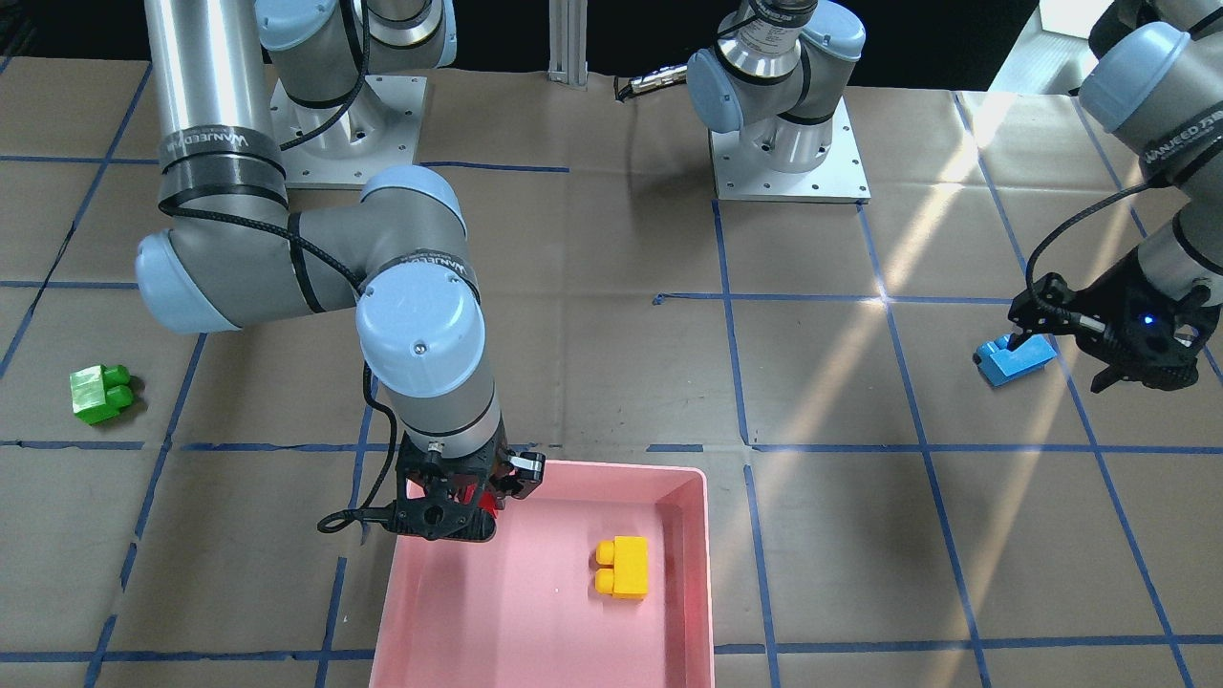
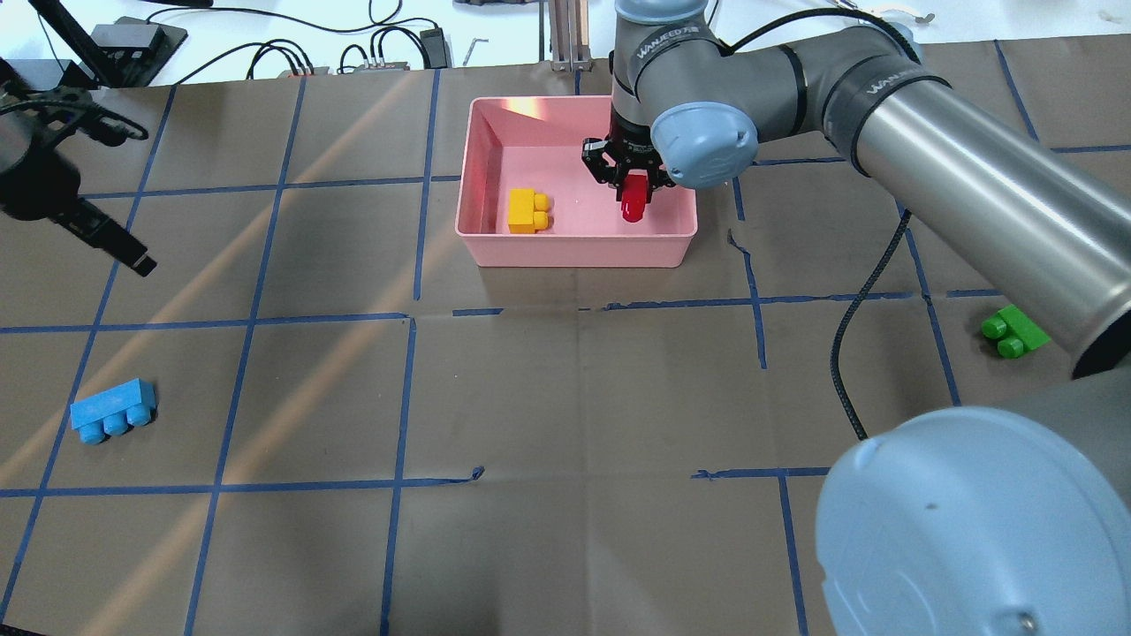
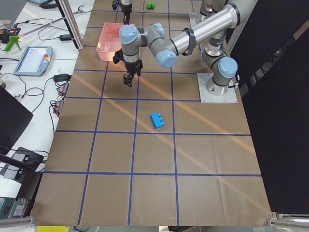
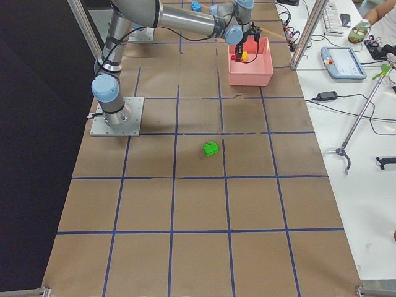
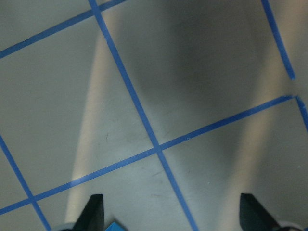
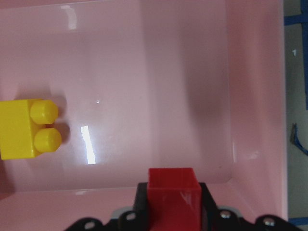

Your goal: Put all blocks into box

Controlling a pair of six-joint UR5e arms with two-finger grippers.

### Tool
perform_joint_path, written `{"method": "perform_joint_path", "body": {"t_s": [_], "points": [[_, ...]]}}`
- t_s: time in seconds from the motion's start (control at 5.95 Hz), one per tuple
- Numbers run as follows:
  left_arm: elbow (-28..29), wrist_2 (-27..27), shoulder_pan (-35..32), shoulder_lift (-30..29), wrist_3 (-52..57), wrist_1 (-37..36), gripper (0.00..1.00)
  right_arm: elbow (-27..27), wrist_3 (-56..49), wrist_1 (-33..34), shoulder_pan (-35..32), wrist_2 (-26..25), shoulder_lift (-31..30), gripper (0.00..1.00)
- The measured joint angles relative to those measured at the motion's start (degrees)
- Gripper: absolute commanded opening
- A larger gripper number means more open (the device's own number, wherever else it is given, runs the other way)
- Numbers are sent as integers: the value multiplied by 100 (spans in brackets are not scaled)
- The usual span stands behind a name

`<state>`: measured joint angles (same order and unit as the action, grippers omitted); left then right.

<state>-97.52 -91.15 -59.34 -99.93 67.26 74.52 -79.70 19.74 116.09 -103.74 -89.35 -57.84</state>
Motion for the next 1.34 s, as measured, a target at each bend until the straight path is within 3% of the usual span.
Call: {"method": "perform_joint_path", "body": {"t_s": [0.34, 0.67, 0.84, 1.01, 1.18, 1.34], "points": [[-777, -15, 862, 16, 1903, -386, 97, 10, -45, 188, -13, -14, 370, 27], [-1832, -58, 1384, -32, 2778, -1795, 95, -13, -42, 331, -7, -34, 539, 29], [-2170, -66, 1529, -87, 3005, -2221, 95, -4, -43, 350, 6, -40, 593, 43], [-2365, -74, 1592, -158, 3141, -2553, 95, 20, -42, 369, 21, -47, 632, 91], [-2454, -78, 1615, -327, 3237, -2947, 95, 30, -29, 467, 26, -59, 639, 99], [-2493, -81, 1622, -489, 3306, -3222, 96, 39, -8, 589, 29, -68, 621, 100]]}}
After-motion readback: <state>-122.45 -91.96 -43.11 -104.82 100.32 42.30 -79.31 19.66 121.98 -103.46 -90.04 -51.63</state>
